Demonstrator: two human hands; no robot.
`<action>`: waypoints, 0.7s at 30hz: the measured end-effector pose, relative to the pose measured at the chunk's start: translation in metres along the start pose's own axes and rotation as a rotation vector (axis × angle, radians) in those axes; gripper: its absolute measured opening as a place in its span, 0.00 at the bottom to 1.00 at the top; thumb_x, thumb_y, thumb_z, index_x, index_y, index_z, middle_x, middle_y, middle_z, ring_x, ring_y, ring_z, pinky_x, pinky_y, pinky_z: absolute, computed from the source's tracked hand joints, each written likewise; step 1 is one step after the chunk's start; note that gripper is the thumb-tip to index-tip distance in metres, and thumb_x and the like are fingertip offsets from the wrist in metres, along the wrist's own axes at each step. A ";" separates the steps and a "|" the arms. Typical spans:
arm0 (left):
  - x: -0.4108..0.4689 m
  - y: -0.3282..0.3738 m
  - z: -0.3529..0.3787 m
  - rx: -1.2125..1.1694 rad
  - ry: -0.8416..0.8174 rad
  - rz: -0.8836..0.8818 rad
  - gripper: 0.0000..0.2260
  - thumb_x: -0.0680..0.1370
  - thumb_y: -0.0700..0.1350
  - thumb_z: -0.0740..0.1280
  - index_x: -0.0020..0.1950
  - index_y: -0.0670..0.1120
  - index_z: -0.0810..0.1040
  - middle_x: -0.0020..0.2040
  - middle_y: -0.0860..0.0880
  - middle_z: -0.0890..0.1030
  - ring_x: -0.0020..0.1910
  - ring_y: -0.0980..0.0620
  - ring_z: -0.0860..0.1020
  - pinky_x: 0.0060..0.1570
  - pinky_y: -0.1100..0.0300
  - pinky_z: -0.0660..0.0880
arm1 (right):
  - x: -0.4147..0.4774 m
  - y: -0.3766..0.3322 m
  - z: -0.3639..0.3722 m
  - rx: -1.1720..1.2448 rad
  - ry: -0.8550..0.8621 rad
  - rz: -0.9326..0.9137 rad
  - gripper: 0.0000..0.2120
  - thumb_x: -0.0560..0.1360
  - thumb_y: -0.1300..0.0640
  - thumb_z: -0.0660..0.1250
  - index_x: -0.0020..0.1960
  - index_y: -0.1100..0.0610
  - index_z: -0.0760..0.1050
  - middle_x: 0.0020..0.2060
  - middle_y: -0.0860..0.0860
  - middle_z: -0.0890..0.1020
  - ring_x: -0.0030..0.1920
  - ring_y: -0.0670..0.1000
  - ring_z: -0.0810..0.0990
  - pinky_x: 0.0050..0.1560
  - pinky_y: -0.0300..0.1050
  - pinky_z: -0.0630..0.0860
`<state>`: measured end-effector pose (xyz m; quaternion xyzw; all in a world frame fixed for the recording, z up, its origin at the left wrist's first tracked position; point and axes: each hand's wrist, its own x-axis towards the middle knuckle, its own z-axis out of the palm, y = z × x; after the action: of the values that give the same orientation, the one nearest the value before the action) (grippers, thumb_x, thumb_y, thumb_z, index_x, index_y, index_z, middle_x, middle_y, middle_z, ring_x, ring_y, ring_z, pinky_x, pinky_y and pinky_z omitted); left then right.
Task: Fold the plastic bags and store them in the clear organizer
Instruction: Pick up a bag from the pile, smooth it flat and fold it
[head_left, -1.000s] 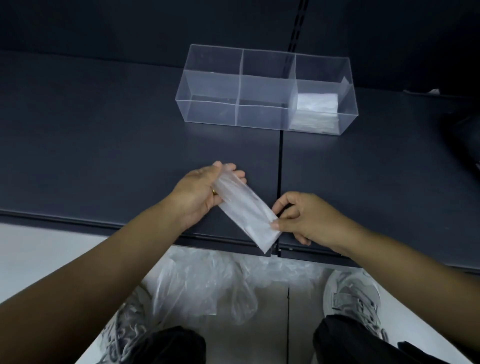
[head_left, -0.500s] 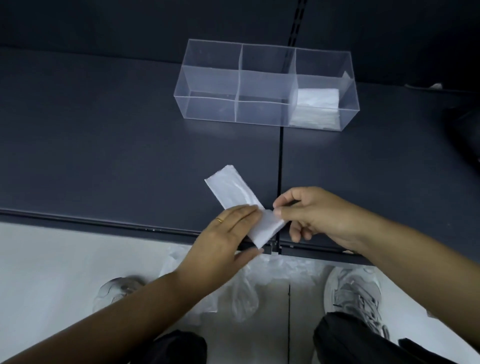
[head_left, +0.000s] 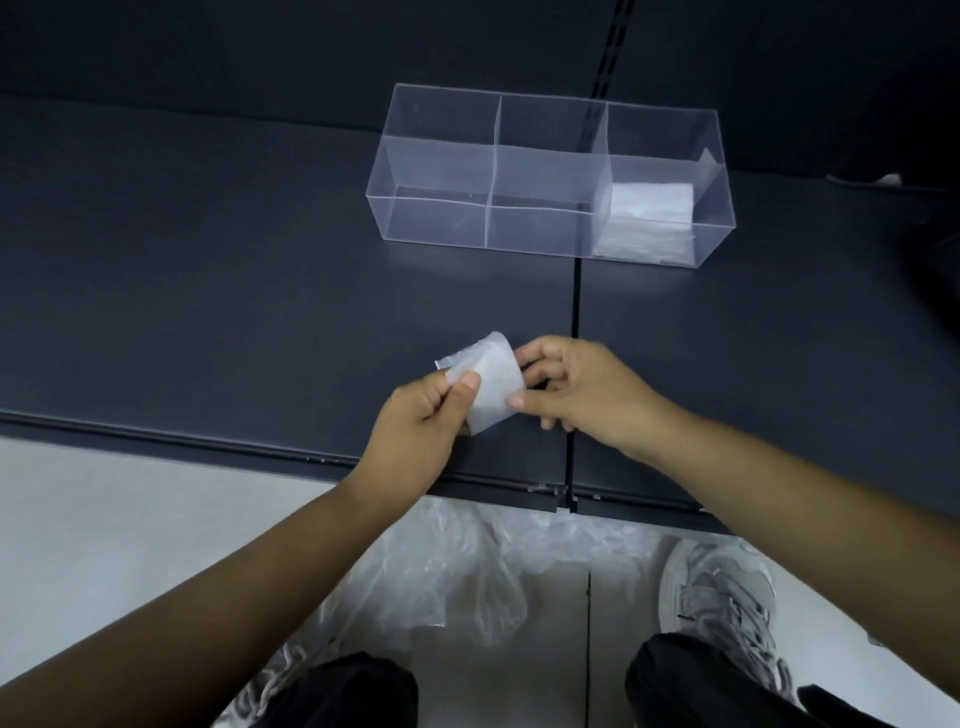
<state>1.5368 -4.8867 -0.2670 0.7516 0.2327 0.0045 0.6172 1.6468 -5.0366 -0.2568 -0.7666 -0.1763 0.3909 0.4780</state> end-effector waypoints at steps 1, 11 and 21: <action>0.002 0.000 0.000 -0.051 0.010 -0.049 0.12 0.81 0.47 0.61 0.50 0.45 0.82 0.49 0.44 0.84 0.50 0.47 0.82 0.49 0.55 0.80 | 0.003 0.001 0.003 -0.023 0.070 0.021 0.09 0.71 0.61 0.74 0.50 0.54 0.77 0.37 0.48 0.84 0.25 0.45 0.76 0.25 0.34 0.69; 0.001 -0.007 -0.011 0.563 0.261 0.421 0.12 0.79 0.42 0.63 0.62 0.44 0.75 0.55 0.48 0.77 0.53 0.53 0.77 0.54 0.61 0.72 | 0.009 0.004 0.015 -0.130 0.257 0.034 0.08 0.71 0.61 0.71 0.39 0.53 0.73 0.28 0.46 0.80 0.22 0.44 0.75 0.26 0.35 0.70; 0.009 -0.033 -0.003 1.207 0.025 0.299 0.35 0.78 0.65 0.41 0.78 0.46 0.52 0.79 0.49 0.53 0.78 0.49 0.48 0.74 0.44 0.42 | -0.002 0.005 0.025 -0.359 0.366 -0.015 0.09 0.73 0.54 0.71 0.52 0.52 0.75 0.43 0.45 0.77 0.38 0.42 0.75 0.43 0.37 0.73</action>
<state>1.5319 -4.8761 -0.2997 0.9924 0.0937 -0.0327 0.0732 1.6259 -5.0255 -0.2667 -0.8959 -0.1589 0.2044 0.3610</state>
